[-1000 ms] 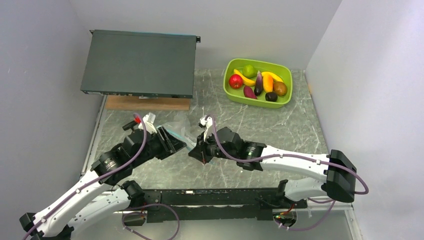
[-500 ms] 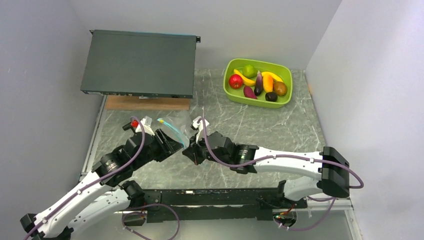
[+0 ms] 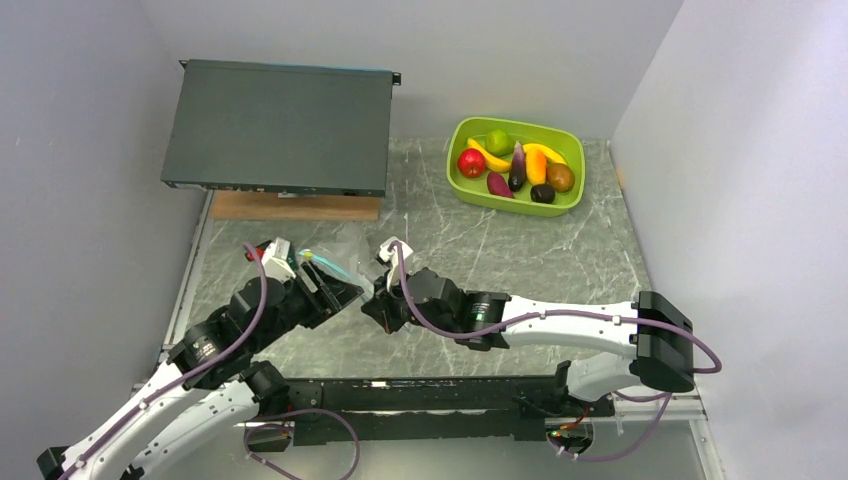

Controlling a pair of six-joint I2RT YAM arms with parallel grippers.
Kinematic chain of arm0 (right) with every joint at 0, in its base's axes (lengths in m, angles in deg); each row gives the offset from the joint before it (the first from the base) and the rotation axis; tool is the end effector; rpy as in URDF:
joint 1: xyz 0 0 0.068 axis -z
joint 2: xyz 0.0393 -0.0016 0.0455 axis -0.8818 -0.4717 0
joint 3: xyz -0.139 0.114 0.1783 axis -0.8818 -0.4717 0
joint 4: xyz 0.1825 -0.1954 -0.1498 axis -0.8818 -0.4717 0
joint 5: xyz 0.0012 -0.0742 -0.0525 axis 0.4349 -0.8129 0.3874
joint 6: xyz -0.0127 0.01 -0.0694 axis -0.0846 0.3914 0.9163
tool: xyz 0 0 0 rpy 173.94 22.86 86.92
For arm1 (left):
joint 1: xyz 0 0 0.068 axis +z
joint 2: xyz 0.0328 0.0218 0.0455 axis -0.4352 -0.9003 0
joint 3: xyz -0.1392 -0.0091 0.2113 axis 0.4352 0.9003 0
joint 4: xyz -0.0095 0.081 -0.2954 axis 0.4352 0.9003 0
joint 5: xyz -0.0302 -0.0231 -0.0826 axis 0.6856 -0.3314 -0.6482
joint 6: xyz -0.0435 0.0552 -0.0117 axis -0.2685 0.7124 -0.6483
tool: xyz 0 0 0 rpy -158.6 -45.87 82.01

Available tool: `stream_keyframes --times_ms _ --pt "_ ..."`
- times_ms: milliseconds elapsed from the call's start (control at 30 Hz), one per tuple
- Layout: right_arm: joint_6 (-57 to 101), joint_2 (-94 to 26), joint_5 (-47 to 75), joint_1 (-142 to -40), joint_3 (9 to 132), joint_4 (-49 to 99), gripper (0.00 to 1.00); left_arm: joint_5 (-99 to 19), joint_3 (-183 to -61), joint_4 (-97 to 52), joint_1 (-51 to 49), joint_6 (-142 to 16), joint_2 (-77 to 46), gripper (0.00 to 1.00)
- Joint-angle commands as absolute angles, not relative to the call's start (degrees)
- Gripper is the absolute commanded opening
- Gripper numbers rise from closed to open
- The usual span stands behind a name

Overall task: Place the food in the zip-top bag and seal the zipper
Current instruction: Open the zipper of the food storage bag at the center of the board.

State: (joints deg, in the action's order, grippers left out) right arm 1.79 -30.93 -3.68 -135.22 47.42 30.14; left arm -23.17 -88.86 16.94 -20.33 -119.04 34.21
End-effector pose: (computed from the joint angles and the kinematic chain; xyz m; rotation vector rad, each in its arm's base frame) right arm 0.1194 0.3637 0.2352 -0.6953 1.9367 0.9773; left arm 0.1397 -0.1329 0.2902 -0.5125 2.1147 -1.0901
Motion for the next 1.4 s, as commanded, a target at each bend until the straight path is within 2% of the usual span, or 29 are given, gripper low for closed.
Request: stream_keyframes --times_ms 0,133,300,400,500,600,733,800,900,1067,1367 --pt "2.6 -31.1 -4.1 -135.7 50.1 33.5 0.00 -24.3 -90.8 14.7 -20.6 -116.7 32.8 0.70" --pt "2.8 -31.2 -4.2 -136.1 50.4 33.4 0.00 -23.8 -92.5 16.3 -20.6 -116.1 30.2 0.58" --pt "3.1 -31.1 -4.6 -136.6 50.4 33.4 0.00 -23.3 -91.7 15.2 -20.6 -116.3 29.5 0.55" --pt "3.2 -31.0 -5.6 -137.1 50.4 33.3 0.00 -23.3 -91.6 15.1 -20.6 -116.3 28.7 0.47" --pt "3.2 -30.7 -6.3 -137.3 50.1 33.5 0.00 -22.8 -91.9 16.8 -20.6 -116.6 28.4 0.44" --pt "3.2 -30.4 -6.7 -137.3 49.8 33.6 0.00 -22.9 -91.3 15.9 -20.6 -116.2 30.0 0.47" --pt "3.3 -29.9 -7.2 -137.2 49.5 33.9 0.00 -23.4 -91.0 15.3 -20.6 -115.6 32.6 0.63" --pt "3.6 -29.8 -7.5 -137.3 49.8 33.4 0.00 -23.5 -91.4 15.8 -20.6 -115.4 33.7 0.67" --pt "4.0 -29.6 -7.8 -137.3 50.2 33.1 0.00 -23.4 -92.2 17.0 -20.6 -115.3 35.1 0.63" --pt "4.5 -29.6 -7.4 -137.3 50.7 33.1 0.00 -22.9 -92.7 18.2 -20.6 -114.9 34.8 0.46" --pt "4.7 -30.1 -6.7 -137.3 51.1 33.1 0.00 -22.8 -92.5 16.8 -20.6 -114.3 31.7 0.46"
